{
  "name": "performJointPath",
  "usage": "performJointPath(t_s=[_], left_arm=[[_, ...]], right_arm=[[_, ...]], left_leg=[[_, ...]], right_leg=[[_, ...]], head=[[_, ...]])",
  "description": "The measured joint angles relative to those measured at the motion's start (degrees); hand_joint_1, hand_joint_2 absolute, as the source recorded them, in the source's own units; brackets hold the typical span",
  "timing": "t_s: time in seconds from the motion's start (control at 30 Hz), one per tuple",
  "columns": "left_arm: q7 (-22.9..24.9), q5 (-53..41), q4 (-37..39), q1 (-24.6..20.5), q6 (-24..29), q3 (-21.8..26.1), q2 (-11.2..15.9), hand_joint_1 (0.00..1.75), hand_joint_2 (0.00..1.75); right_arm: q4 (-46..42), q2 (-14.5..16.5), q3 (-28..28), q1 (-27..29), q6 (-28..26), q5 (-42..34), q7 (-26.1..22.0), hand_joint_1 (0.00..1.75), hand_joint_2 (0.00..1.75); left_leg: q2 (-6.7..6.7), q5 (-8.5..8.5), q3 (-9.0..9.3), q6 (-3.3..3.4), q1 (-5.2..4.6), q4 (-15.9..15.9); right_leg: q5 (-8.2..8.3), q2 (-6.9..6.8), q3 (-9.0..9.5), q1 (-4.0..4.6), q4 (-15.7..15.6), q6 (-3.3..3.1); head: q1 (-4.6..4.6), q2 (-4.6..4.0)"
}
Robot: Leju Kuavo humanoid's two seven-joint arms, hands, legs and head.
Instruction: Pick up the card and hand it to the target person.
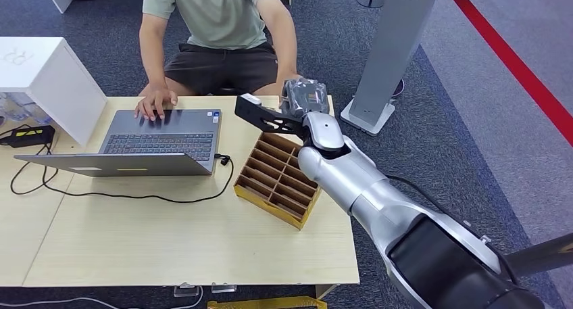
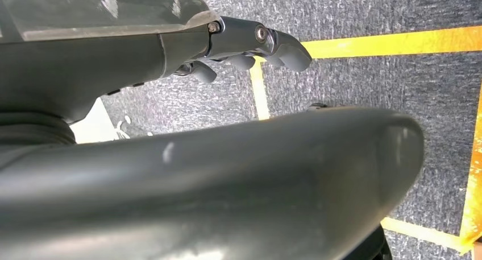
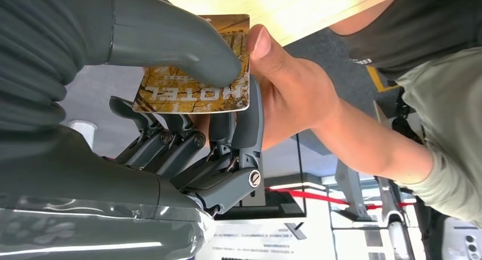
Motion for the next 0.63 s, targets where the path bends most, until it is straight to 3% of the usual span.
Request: performJointPath(t_s=[0.1,0.4,0.63], left_arm=[[-0.1,0.0,0.0,0.0,-0.1,0.0,0.1,0.0,0.0],[-2.7,-1.0,0.0,0.0,-1.7,0.0,0.1,0.0,0.0],[-1.8,-0.5,0.1,0.0,-1.1,0.2,0.2,0.0,0.0]], right_arm=[[1.5,0.2,0.1,0.0,-0.7,0.8,0.0,0.0,1.75],[4.8,0.5,0.3,-0.1,-1.3,2.4,0.0,0.0,1.75],[5.4,0.4,0.3,-0.3,-2.9,2.9,-1.4,0.0,1.75]], left_leg=[[0.0,0.0,0.0,0.0,0.0,0.0],[0.0,0.0,0.01,0.0,0.0,0.0],[0.01,0.0,0.02,0.0,0.0,0.0]], right_leg=[[0.0,0.0,0.0,0.0,0.0,0.0],[0.0,0.02,0.0,0.0,0.0,0.0],[0.0,0.01,-0.01,0.0,0.0,0.0]], head=[[-0.02,0.0],[0.03,0.0],[-0.02,0.0]])
